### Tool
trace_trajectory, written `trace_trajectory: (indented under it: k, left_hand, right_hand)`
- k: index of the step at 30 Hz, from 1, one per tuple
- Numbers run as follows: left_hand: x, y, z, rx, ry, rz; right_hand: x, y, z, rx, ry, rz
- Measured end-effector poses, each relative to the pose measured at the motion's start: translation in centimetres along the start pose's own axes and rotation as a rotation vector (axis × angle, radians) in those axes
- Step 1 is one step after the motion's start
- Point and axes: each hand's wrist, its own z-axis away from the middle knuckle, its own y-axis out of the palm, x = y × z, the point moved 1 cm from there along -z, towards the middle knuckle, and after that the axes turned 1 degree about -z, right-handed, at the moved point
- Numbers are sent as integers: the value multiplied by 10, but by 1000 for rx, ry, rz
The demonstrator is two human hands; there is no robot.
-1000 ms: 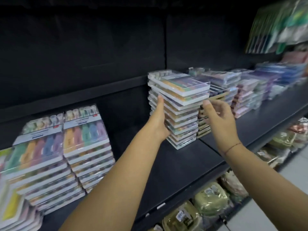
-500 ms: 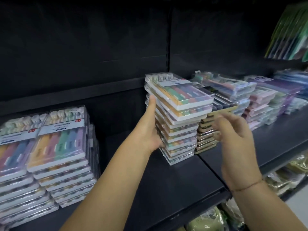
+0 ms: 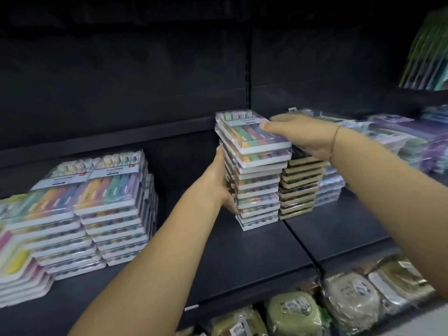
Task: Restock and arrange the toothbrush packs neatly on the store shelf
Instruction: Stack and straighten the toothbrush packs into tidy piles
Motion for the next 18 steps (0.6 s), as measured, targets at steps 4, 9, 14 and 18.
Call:
trace_trajectory:
  k: [4, 9, 14, 18]
  left_hand:
    - [-2, -6, -3, -55, 31, 59]
    - [-6, -8, -1, -62, 76, 24]
    - [-8, -11, -4, -93, 89, 22]
    - [-8, -18, -10, -67, 90, 96]
  right_hand:
    - [6, 7, -3, 59, 23, 39]
    - [14, 15, -4, 41, 40, 128]
    - [21, 20, -3, 88, 20, 149]
    - [22, 29, -1, 107, 33, 71]
